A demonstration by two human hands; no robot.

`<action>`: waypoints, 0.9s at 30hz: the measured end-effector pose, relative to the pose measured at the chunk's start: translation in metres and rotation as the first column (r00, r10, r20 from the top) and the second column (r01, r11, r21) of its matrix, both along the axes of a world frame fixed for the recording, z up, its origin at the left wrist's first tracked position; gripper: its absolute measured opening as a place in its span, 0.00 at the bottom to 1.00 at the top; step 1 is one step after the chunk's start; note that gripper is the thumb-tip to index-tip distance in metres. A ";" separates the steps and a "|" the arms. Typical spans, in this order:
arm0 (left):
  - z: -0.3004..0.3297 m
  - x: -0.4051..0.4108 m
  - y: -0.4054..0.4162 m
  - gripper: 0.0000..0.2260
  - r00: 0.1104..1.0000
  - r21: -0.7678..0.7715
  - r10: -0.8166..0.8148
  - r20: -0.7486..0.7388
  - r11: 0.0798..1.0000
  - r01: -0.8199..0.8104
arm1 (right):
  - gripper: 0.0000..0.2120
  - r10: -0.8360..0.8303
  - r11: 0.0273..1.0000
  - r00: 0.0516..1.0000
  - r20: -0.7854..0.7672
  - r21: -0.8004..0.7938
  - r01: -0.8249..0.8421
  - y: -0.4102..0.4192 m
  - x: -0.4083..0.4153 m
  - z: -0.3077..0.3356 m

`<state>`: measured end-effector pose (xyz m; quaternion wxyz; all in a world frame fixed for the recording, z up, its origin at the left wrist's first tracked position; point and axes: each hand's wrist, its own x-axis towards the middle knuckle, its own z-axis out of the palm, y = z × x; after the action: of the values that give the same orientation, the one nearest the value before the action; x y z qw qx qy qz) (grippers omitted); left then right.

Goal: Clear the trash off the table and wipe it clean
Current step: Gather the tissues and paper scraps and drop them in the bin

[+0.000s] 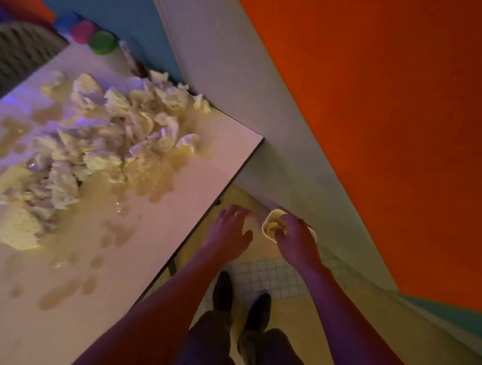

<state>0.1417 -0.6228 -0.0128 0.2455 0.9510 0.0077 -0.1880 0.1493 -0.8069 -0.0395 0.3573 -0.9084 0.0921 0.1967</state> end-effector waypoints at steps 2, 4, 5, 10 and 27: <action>0.013 -0.009 0.011 0.23 0.998 -0.005 0.052 0.025 0.999 -0.052 | 0.16 0.026 1.000 1.000 0.017 0.009 -0.026 0.009 0.002 0.014; 0.025 -0.019 0.024 0.22 0.992 -0.011 0.116 0.051 0.993 -0.116 | 0.16 0.074 0.997 0.996 0.043 0.020 -0.075 0.018 0.005 0.029; 0.029 -0.022 0.030 0.22 0.988 -0.010 0.143 0.060 0.990 -0.142 | 0.17 0.087 0.996 0.994 0.060 0.022 -0.088 0.022 0.007 0.034; 0.051 -0.037 0.064 0.20 0.955 -0.031 0.278 0.108 0.961 -0.276 | 0.17 0.202 0.978 0.971 0.130 0.017 -0.206 0.048 0.017 0.060; 0.057 0.010 0.216 0.18 0.782 -0.141 0.568 0.256 0.823 -0.551 | 0.17 0.410 0.912 0.901 0.145 -0.066 -0.404 0.183 0.112 0.082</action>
<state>0.1515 -0.4069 0.0438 0.3164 0.9150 0.2481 0.0330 0.2611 -0.6235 0.0422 0.2988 -0.9261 -0.1243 0.1939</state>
